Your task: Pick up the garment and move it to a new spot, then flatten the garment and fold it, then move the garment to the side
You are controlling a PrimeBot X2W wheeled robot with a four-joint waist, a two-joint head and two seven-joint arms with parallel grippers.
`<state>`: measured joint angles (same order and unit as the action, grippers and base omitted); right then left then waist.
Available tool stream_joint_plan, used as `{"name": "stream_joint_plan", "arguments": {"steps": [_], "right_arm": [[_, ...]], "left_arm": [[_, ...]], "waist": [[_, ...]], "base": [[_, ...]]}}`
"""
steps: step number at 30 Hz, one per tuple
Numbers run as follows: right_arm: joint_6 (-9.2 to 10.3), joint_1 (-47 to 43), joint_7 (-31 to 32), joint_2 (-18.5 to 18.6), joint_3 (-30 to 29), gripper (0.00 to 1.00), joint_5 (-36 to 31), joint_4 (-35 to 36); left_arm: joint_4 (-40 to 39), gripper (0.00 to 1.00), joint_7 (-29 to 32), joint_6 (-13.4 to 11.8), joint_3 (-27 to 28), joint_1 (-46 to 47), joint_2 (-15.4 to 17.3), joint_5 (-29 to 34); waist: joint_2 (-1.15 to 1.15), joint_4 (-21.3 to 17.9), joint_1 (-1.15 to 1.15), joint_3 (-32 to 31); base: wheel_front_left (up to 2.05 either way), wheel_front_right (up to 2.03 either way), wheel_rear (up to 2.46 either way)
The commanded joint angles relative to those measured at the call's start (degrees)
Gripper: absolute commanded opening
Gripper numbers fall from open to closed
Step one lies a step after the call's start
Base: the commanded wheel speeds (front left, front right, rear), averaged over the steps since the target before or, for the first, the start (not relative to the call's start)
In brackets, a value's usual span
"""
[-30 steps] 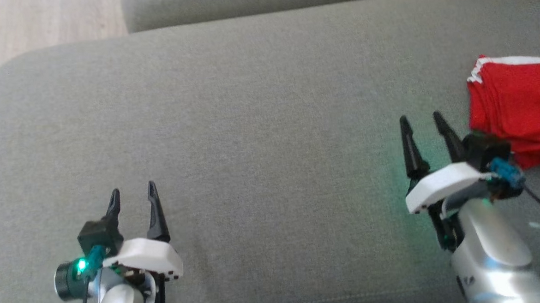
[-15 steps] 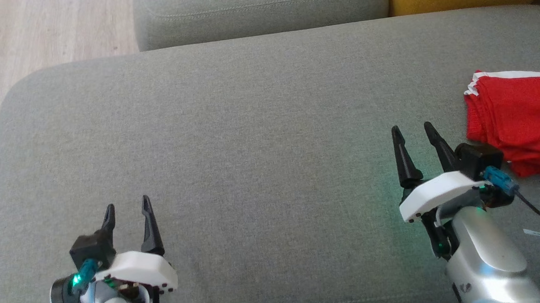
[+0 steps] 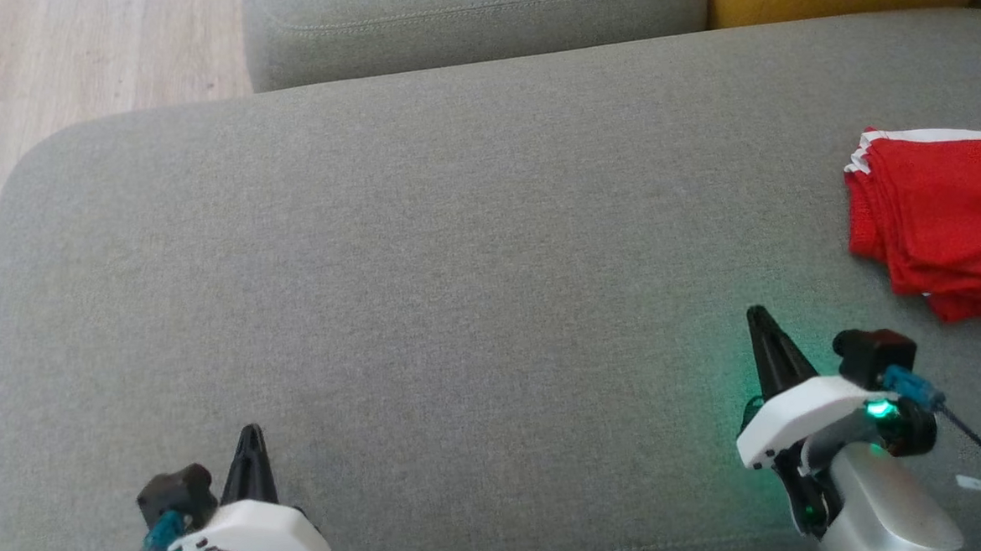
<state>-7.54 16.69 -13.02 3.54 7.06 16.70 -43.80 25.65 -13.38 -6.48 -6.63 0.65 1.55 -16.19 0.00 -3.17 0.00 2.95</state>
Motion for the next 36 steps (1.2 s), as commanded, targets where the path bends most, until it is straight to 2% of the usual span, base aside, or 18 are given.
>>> {"name": "stream_joint_plan", "arguments": {"steps": [1,36], "right_arm": [[0.0,3.1,0.4,0.0,-0.5,0.0,1.8,2.5],[0.02,-1.1,6.0,-0.2,-4.3,0.0,24.0,10.8]], "left_arm": [[-2.1,0.0,0.4,0.4,0.9,2.5,0.3,-1.7],[-5.1,0.0,6.1,4.5,4.5,3.3,0.6,-24.1]], "waist": [[0.0,0.1,0.0,0.0],[0.0,1.0,0.0,-0.9]], "base": [[0.0,0.0,0.0],[0.0,0.0,0.0]]}}
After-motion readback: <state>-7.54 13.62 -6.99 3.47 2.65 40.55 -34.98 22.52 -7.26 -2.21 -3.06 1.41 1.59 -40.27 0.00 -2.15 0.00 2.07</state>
